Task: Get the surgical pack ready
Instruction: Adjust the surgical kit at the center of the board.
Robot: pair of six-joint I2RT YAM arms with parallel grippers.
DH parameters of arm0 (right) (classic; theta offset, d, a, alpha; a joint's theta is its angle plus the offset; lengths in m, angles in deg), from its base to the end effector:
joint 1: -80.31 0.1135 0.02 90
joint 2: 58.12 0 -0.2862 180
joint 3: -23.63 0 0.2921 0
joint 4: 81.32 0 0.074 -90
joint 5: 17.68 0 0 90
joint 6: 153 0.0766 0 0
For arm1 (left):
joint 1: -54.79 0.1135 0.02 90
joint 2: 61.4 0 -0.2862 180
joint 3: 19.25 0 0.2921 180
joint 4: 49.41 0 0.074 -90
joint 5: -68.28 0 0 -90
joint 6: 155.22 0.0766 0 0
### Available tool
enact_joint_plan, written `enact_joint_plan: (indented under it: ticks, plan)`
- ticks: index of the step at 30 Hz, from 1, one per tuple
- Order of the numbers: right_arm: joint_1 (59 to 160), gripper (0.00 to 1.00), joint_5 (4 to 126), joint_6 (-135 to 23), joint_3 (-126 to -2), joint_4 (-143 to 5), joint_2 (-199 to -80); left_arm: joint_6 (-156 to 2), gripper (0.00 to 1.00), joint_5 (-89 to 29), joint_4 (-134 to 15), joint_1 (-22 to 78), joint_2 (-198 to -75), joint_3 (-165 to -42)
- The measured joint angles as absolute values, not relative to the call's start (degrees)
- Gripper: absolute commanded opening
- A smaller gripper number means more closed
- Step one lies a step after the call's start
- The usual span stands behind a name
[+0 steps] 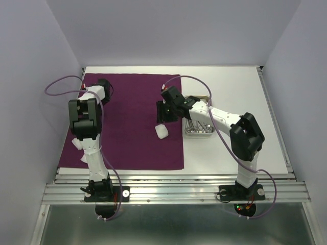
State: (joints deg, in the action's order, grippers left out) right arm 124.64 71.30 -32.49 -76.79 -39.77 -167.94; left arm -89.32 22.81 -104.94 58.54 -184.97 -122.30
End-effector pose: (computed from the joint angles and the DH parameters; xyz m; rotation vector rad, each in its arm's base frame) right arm 0.3568 0.3504 0.2181 -0.3151 2.5329 0.5680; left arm 0.4783 0.0852 0.1248 -0.7521 2.4922 0.9915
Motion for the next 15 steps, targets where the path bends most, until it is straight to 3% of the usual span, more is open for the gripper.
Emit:
enact_joint_plan:
  ticks: [15]
  plan:
    - [125.3, 0.52, 71.3, -32.3, -76.8, -39.8, -168.1, -88.0, 0.62, 25.4, -103.8, 58.7, -185.4, -120.0]
